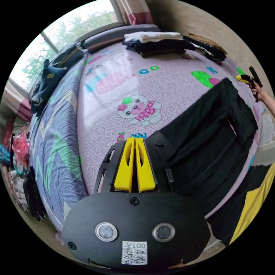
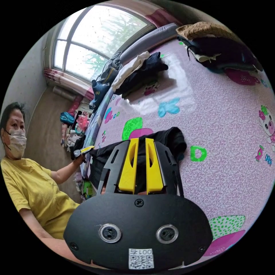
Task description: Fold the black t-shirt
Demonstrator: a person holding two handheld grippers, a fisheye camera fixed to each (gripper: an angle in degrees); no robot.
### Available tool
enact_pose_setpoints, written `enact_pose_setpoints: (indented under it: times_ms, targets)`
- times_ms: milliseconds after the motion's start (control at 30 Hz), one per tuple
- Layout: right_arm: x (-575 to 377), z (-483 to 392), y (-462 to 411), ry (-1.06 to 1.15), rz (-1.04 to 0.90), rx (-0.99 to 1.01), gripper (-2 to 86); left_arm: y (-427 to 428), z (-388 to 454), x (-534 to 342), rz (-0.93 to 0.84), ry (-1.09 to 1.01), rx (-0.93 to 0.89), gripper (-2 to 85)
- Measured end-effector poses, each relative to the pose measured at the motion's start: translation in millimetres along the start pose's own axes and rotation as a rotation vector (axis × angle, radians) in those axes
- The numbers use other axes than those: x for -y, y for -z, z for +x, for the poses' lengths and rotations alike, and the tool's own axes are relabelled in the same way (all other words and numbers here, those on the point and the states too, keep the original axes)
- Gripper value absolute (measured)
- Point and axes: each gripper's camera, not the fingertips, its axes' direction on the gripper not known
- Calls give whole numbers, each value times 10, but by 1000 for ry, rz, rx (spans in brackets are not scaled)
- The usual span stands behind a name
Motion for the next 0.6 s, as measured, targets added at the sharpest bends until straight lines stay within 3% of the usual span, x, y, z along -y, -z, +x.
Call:
enact_pose_setpoints:
  times_ms: [333, 500, 600]
  targets:
    - [194, 246, -681, 48, -235, -69, 6, 123, -487, -536, 41, 376, 71, -13]
    - [139, 199, -543, 69, -163, -40, 8, 158, -566, -818, 84, 499, 9, -13]
    - [-37, 209, -398, 18, -131, -16, 10, 142, -427, -779, 135, 459, -64, -13]
